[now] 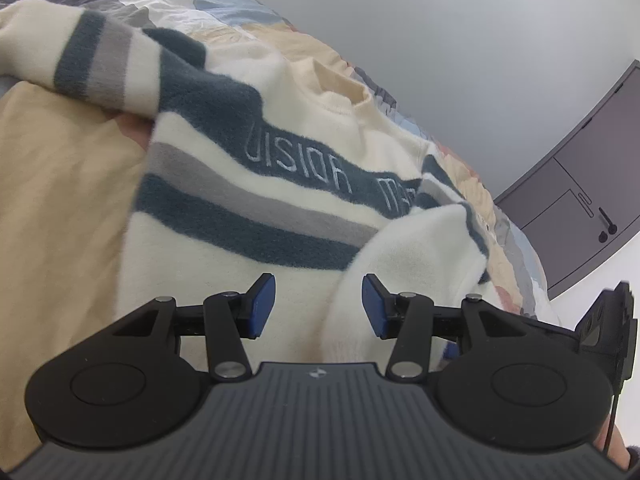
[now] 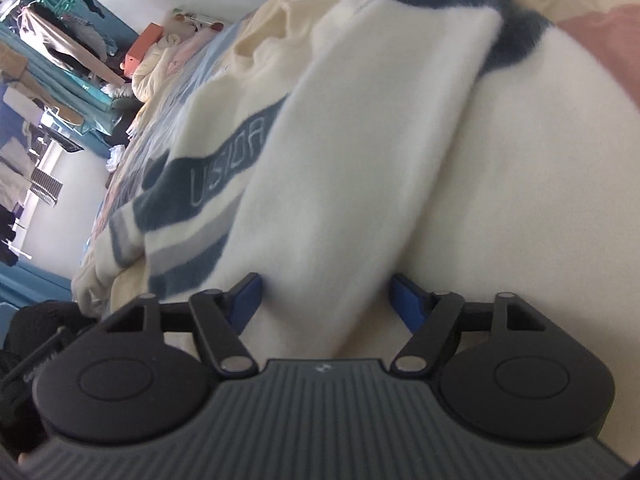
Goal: Fold large clothes
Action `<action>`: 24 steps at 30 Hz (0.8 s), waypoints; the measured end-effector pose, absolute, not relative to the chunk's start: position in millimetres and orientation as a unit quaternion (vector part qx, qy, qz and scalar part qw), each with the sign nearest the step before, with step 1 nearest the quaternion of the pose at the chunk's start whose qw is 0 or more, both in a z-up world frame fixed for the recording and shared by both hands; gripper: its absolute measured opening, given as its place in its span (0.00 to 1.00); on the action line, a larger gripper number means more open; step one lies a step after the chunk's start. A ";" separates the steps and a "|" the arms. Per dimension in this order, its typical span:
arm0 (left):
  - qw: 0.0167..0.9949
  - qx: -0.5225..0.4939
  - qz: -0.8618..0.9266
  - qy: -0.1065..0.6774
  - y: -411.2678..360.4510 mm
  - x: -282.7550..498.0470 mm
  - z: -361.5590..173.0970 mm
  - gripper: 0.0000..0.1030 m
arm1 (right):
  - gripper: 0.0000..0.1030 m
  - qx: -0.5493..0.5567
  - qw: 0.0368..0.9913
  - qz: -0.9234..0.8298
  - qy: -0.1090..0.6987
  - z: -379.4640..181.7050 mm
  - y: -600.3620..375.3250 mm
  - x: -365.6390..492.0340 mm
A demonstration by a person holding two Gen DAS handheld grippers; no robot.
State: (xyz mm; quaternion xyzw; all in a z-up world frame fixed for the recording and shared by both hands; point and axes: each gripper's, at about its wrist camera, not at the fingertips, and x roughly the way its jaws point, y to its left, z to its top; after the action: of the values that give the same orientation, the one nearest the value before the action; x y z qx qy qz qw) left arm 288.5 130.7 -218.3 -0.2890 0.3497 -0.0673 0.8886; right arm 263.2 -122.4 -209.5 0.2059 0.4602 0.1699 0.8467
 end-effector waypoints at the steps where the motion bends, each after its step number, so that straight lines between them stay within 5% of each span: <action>1: 0.889 -0.288 -0.068 0.351 129.9 290.3 -219.9 0.52 | 0.40 0.190 0.853 0.165 0.457 -208.7 -119.3 263.4; 3: 0.888 -0.287 -0.068 0.353 128.5 293.4 -222.6 0.52 | 0.17 0.187 0.855 0.170 0.454 -207.1 -120.2 263.0; 16: 0.893 -0.271 -0.094 0.348 111.0 295.5 -224.5 0.52 | 0.12 0.209 0.861 0.065 0.459 -207.7 -172.3 243.0; 20: 0.890 -0.263 -0.105 0.357 103.0 295.5 -229.1 0.52 | 0.20 0.191 0.875 0.063 0.441 -196.4 -165.9 235.7; 24: 0.882 -0.279 -0.118 0.362 100.8 296.3 -234.9 0.52 | 0.53 0.171 0.900 0.057 0.397 -181.4 -167.8 224.5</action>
State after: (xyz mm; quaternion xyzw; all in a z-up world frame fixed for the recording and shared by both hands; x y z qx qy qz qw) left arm 296.3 100.8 -234.9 -0.2786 0.3621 -0.1182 0.8817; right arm 224.5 -167.8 -181.4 0.1712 0.3971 0.0566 0.8999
